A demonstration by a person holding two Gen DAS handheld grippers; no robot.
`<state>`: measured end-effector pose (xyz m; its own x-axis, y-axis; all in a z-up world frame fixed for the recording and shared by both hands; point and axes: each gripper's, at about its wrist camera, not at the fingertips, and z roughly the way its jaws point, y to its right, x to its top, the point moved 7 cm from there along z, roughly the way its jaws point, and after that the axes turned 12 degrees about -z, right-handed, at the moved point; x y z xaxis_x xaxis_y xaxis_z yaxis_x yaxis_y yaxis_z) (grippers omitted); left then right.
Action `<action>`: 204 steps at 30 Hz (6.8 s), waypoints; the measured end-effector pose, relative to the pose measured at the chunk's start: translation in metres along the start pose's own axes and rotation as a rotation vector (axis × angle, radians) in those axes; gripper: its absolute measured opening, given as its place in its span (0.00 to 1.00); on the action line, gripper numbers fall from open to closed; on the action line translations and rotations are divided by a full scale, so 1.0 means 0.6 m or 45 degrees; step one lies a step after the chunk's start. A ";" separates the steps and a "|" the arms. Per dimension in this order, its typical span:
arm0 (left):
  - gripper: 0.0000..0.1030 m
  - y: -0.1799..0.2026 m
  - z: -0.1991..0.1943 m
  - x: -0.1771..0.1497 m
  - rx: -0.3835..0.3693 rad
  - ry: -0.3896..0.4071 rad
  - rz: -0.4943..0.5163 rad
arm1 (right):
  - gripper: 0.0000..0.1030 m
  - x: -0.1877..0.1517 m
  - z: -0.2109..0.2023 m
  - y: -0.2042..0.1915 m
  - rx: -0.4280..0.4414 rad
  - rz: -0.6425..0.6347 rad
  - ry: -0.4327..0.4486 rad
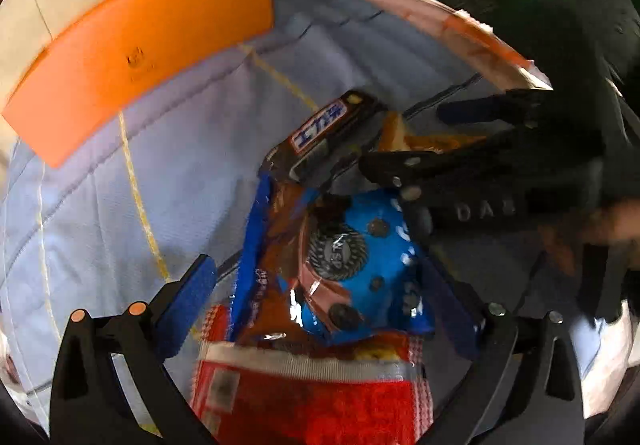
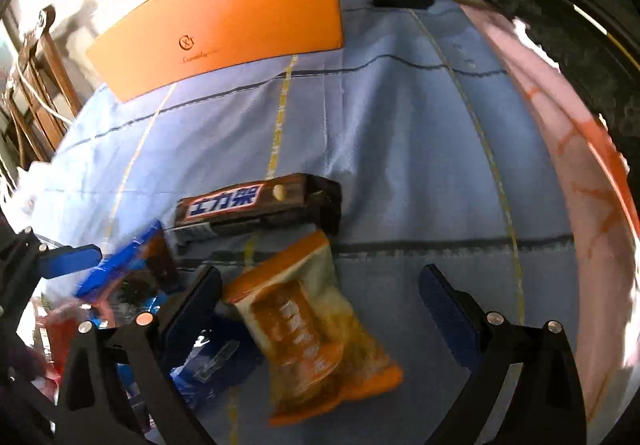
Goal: Organize snacks
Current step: 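Grasp the blue cookie bag with the left tool while the right tool grasps the orange rice-cake packet, then drop the blue bag into the box with the left tool while the right tool drops the orange packet, then grasp the red chip bag with the left tool while the right tool grasps the chocolate bar, then drop the red bag into the box with the left tool while the right tool drops the chocolate bar, then grasp the round bread packet with the left tool while the right tool grasps the green pea bag, then drop the bread packet into the box with the left tool while the right tool drops the green bag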
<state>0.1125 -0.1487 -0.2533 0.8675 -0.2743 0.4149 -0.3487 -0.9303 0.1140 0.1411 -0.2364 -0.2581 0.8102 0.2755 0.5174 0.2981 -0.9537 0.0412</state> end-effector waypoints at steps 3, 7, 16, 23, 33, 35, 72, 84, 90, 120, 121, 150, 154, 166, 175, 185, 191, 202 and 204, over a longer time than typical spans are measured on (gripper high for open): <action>0.96 -0.009 0.020 0.002 -0.021 -0.037 -0.061 | 0.53 -0.004 -0.015 0.010 -0.131 -0.011 -0.036; 0.77 0.012 0.016 -0.003 -0.078 -0.077 -0.024 | 0.37 -0.038 -0.043 0.034 -0.099 0.157 -0.070; 0.62 -0.019 -0.045 0.018 -0.194 -0.015 -0.213 | 0.10 -0.058 -0.128 0.081 -0.083 0.394 0.022; 0.62 -0.088 -0.121 0.053 -0.202 0.128 -0.346 | 0.08 -0.025 -0.154 0.086 -0.122 0.325 0.032; 0.63 -0.166 -0.178 0.070 -0.184 0.166 -0.395 | 0.86 -0.165 -0.144 0.060 -0.307 0.376 -0.048; 0.63 -0.180 -0.175 0.074 -0.165 0.148 -0.414 | 0.41 -0.185 -0.117 0.048 -0.294 0.375 -0.122; 0.96 -0.344 -0.292 0.313 0.385 0.493 -0.348 | 0.96 0.410 -0.110 -0.014 0.099 -0.203 0.173; 0.96 -0.076 -0.158 -0.058 0.102 0.175 0.233 | 0.96 0.060 -0.001 -0.130 0.301 -1.157 -0.287; 0.96 -0.069 -0.079 -0.068 0.068 0.115 0.092 | 0.90 0.063 0.033 -0.136 0.296 -1.077 -0.266; 0.71 -0.396 -0.294 0.306 0.263 0.400 -0.729 | 0.17 0.376 -0.136 0.005 0.106 0.068 0.193; 0.71 -0.413 -0.291 0.328 0.295 0.405 -0.730 | 0.17 0.392 -0.127 0.003 0.081 0.043 0.193; 0.96 -0.339 -0.290 -0.141 0.535 0.181 -0.572 | 0.96 0.034 -0.120 -0.337 0.528 -0.685 0.080; 0.96 -0.289 -0.292 -0.244 0.381 0.122 -0.654 | 0.96 -0.018 -0.080 -0.393 0.509 -0.849 0.027; 0.96 -0.274 -0.261 -0.224 0.565 0.212 -0.248 | 0.42 -0.036 -0.065 -0.351 0.433 -0.571 -0.076; 0.54 -0.327 -0.170 -0.207 0.219 0.129 -0.426 | 0.42 -0.048 -0.132 -0.229 0.274 -0.288 -0.010; 0.53 -0.365 -0.329 0.045 0.309 0.369 -0.620 | 0.42 0.144 -0.220 -0.128 0.075 -0.088 0.225; 0.53 -0.397 -0.344 0.286 0.256 0.444 -0.649 | 0.42 0.364 -0.222 -0.062 0.058 -0.042 0.286; 0.55 -0.427 -0.281 0.505 0.301 0.406 -0.567 | 0.52 0.588 -0.166 0.011 0.035 0.098 0.260; 0.96 -0.433 -0.274 0.521 0.291 0.410 -0.570 | 0.97 0.593 -0.160 0.014 0.006 0.106 0.248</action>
<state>0.4162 0.0474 -0.0046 0.7488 0.2109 0.6284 0.1420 -0.9771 0.1587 0.3836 -0.1580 0.0084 0.7194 0.1671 0.6742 0.2371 -0.9714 -0.0123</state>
